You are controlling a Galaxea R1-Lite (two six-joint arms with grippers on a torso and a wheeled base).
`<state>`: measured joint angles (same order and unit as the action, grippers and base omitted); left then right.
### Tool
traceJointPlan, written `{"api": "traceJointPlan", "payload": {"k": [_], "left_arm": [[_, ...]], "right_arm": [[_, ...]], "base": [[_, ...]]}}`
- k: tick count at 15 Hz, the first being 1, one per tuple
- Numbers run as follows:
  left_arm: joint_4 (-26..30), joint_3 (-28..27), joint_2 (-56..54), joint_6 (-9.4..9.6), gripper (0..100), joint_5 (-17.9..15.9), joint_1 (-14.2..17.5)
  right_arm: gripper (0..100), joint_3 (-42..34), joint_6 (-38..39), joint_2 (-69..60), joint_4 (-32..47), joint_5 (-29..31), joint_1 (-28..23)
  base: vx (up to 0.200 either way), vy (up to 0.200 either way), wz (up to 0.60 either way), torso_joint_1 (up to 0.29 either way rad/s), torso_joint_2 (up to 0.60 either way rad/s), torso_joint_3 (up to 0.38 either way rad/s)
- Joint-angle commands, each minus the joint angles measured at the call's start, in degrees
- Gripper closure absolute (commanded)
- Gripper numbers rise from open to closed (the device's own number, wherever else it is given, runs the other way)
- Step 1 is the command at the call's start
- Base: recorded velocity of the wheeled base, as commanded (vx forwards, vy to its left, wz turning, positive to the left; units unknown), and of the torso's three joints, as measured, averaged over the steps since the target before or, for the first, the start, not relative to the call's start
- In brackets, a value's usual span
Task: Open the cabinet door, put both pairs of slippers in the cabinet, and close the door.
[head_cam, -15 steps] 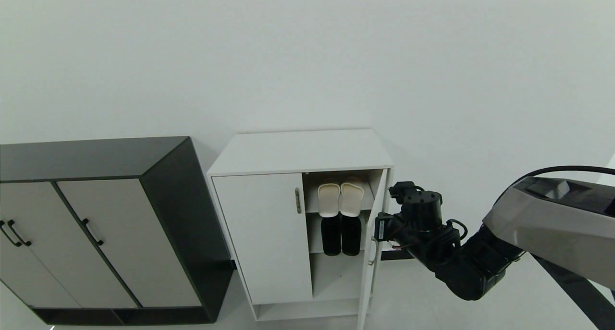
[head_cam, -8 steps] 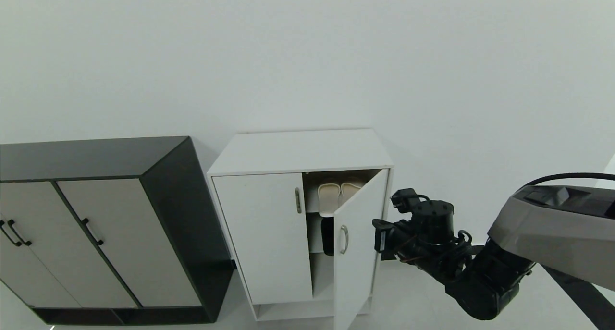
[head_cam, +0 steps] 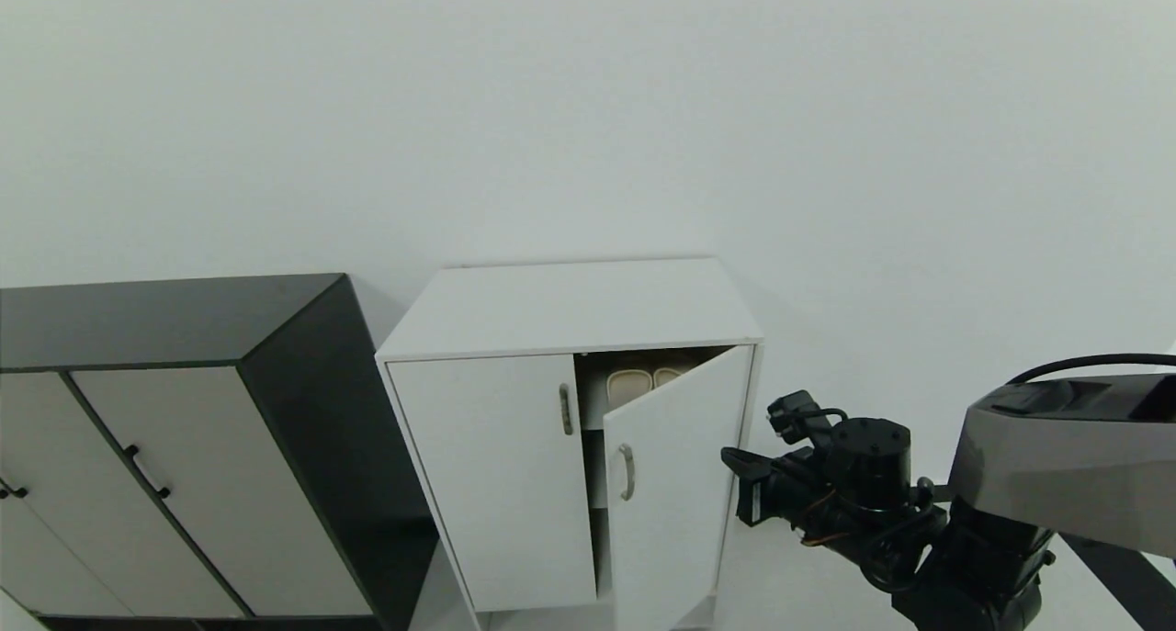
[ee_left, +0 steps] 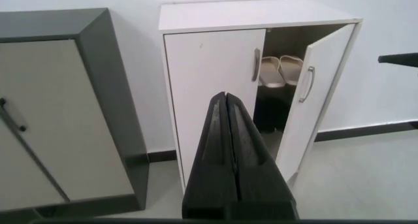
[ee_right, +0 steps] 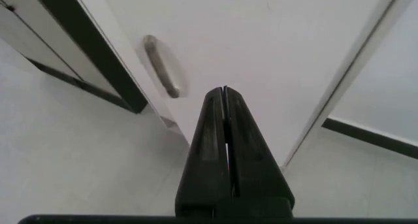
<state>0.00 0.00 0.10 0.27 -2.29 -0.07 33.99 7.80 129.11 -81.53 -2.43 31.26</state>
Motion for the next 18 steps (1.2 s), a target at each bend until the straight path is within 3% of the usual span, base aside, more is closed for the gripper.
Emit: {"api": "traceJointPlan", "payload": {"k": [1, 3, 6, 14, 18], "left_arm": [[0.0, 0.0, 0.0, 0.00, 100, 0.0, 0.0], [0.0, 0.0, 0.0, -0.09, 100, 0.0, 0.0], [0.0, 0.0, 0.0, -0.09, 100, 0.0, 0.0], [0.0, 0.0, 0.0, -0.18, 100, 0.1, 0.0], [0.0, 0.0, 0.0, -0.18, 100, 0.1, 0.0]], "right_arm": [[100, 0.0, -0.2, 0.5, 0.0, 0.0, 0.2], [100, 0.5, -0.2, 1.5, -0.1, 0.0, 0.6], [100, 3.2, -0.3, 2.9, 0.2, 0.0, 0.9], [100, 18.0, -0.2, 6.4, 11.5, 0.1, -0.1], [100, 21.6, -0.2, 7.5, 14.8, 0.2, -1.6]], "base": [[0.200, 0.000, 0.00, 0.007, 0.00, 0.007], [0.200, 0.000, 0.00, 0.000, 0.01, 0.000], [0.000, 0.000, 0.00, 0.000, 0.00, 0.000], [0.000, 0.000, 0.00, 0.000, 0.00, 0.000], [0.000, 0.000, 0.00, 0.000, 0.00, 0.000]]}}
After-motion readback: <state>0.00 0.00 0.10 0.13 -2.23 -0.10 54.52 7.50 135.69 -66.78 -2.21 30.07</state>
